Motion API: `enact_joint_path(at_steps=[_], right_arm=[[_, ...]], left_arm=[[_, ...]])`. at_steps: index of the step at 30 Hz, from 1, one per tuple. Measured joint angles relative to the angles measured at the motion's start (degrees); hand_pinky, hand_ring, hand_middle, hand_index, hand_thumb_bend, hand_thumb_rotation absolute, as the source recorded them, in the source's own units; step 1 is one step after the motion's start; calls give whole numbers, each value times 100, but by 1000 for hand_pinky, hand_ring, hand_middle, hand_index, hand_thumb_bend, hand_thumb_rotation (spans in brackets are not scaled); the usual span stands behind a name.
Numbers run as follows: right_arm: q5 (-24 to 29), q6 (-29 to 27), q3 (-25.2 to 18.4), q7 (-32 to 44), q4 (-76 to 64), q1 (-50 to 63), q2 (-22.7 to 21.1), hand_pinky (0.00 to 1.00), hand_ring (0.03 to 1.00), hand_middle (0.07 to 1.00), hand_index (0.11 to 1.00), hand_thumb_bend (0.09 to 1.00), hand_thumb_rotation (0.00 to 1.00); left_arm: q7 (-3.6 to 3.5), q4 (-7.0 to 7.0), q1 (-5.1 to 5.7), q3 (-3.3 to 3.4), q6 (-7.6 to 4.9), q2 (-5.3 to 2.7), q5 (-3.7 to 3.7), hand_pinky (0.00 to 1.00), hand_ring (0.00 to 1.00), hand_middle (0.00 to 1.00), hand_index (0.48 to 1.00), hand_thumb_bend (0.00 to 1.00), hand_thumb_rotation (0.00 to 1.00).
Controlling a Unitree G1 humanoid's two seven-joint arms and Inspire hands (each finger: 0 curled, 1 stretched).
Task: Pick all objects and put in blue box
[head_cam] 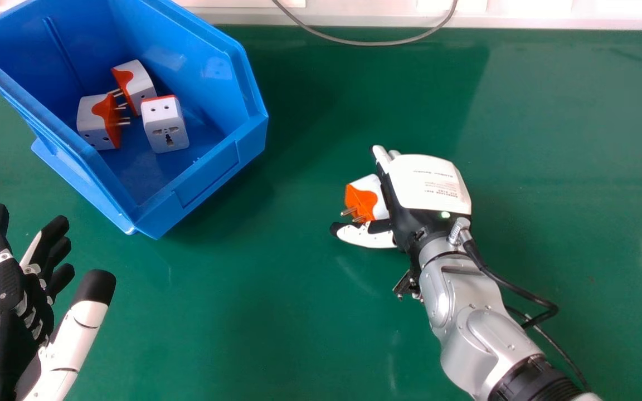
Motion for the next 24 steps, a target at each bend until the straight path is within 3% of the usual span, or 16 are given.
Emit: enact_joint_path(at_steps=[4,10,24], right_arm=[[355,-163,-304,-274,205,-138,121,335,423,478,533,477,201],[635,-448,-489,-479,263,-181,159,209,272,472,491,512,33],[775,-500,-394,-439,132,-182,193,239,292,412,534,508,0]], left_arm=[[2,-20,9,0,12,-1,0,922,936,937,926,756,654],[3,-133,39,-1,54,-2,-3,922,936,937,926,758,654],[2,-199,104,-5,115,-5,-105,920,935,936,925,759,654]])
